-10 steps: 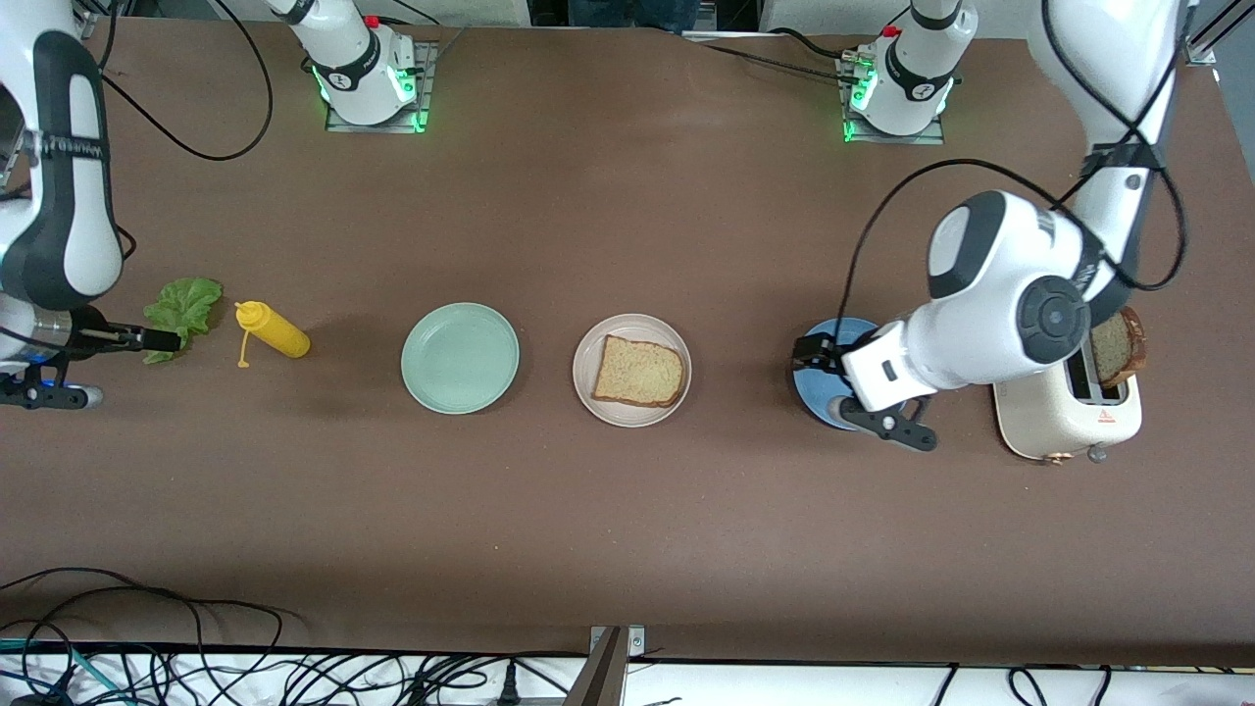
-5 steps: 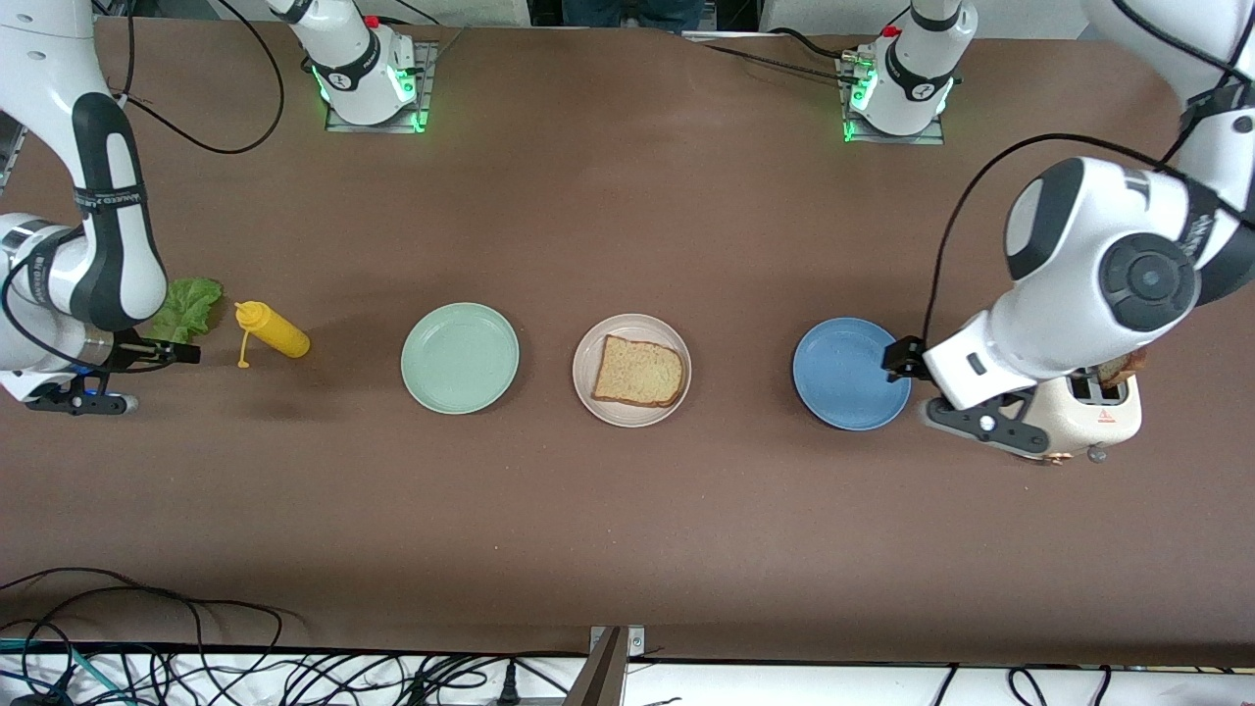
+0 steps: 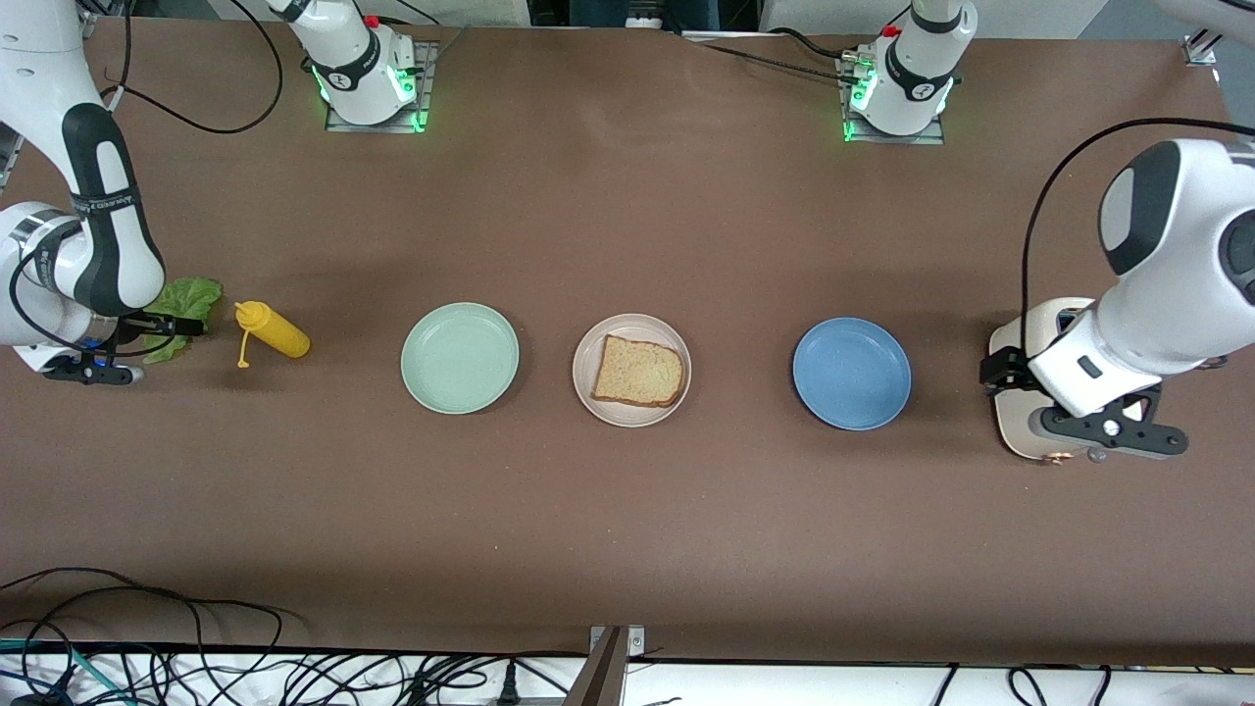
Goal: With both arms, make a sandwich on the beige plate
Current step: 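Return the left gripper to the toaster while the right gripper grasps lettuce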
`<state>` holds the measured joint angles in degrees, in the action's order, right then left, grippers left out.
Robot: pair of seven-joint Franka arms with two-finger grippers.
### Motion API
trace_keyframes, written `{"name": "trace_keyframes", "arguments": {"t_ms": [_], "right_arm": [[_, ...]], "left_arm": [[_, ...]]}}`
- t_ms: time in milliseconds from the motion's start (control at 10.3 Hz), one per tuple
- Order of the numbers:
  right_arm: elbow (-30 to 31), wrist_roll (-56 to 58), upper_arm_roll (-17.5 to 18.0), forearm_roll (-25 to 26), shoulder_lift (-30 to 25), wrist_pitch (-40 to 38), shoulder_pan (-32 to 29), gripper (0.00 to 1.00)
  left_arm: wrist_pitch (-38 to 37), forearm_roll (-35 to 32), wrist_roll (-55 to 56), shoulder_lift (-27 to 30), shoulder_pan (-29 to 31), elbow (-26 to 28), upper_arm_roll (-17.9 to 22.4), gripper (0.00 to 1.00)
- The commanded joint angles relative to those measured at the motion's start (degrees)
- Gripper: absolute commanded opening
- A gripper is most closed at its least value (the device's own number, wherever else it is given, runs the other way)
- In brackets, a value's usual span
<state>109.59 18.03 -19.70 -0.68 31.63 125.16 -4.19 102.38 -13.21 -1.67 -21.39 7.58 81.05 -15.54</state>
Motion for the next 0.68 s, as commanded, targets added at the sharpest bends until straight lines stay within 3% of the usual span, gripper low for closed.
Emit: {"name": "trace_keyframes", "arguments": {"t_ms": [0, 97, 194, 388, 582], "right_arm": [[1.9, 0.6, 0.1, 0.9, -0.4, 1.1, -0.6, 1.0], [2.2, 2.2, 0.1, 0.9, -0.1, 2.0, -1.4, 1.0], [2.1, 2.6, 0.1, 0.9, 0.5, 3.1, -1.6, 0.9], [2.5, 3.7, 0.2, 0.9, 0.9, 3.3, -2.6, 0.5], [2.6, 3.9, 0.2, 0.9, 1.3, 3.2, -2.7, 0.1]], "left_arm": [[-1.7, -1.2, -0.4, 2.7, 3.0, 0.5, -0.9, 1.0], [-1.7, -1.2, -0.4, 3.6, 3.2, 0.6, -0.7, 1.0], [-1.8, -1.0, -0.5, 3.8, 3.4, 0.5, -0.5, 1.0], [-4.2, 4.0, -0.4, 4.2, 5.9, 0.4, -0.6, 1.0], [-6.7, 4.8, -0.9, 6.3, 6.5, 0.5, -0.7, 1.0]]}}
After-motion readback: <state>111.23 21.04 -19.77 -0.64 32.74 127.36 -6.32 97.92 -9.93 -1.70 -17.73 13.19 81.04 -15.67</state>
